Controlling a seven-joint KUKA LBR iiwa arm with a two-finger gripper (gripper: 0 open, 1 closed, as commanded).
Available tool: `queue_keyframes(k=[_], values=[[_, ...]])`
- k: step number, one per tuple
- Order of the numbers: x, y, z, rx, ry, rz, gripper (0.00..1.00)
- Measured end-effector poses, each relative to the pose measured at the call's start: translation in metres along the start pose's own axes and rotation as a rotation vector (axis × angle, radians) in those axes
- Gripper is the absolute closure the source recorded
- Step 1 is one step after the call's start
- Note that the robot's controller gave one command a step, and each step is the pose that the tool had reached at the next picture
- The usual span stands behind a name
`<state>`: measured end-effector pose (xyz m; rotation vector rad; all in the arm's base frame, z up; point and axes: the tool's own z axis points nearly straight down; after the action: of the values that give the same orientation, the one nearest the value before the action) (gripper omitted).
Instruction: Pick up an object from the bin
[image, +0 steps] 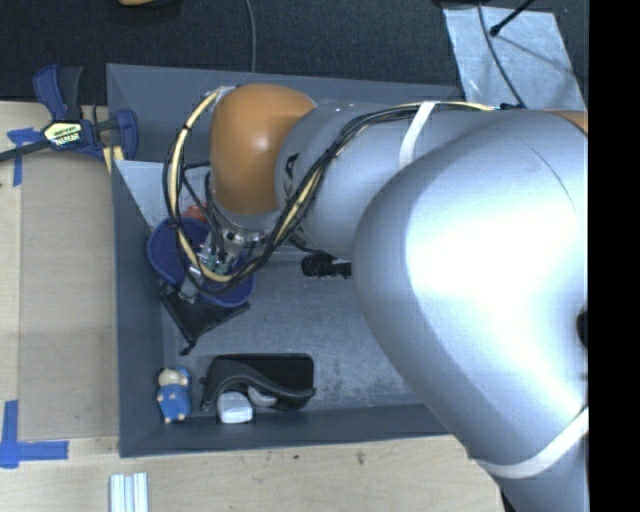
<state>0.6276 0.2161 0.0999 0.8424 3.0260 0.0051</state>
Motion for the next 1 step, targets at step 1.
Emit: queue_keyframes(k=[1], values=[[-0.0049, -0.0107, 0.0292, 0.003, 0.003, 0.117, 0.00]])
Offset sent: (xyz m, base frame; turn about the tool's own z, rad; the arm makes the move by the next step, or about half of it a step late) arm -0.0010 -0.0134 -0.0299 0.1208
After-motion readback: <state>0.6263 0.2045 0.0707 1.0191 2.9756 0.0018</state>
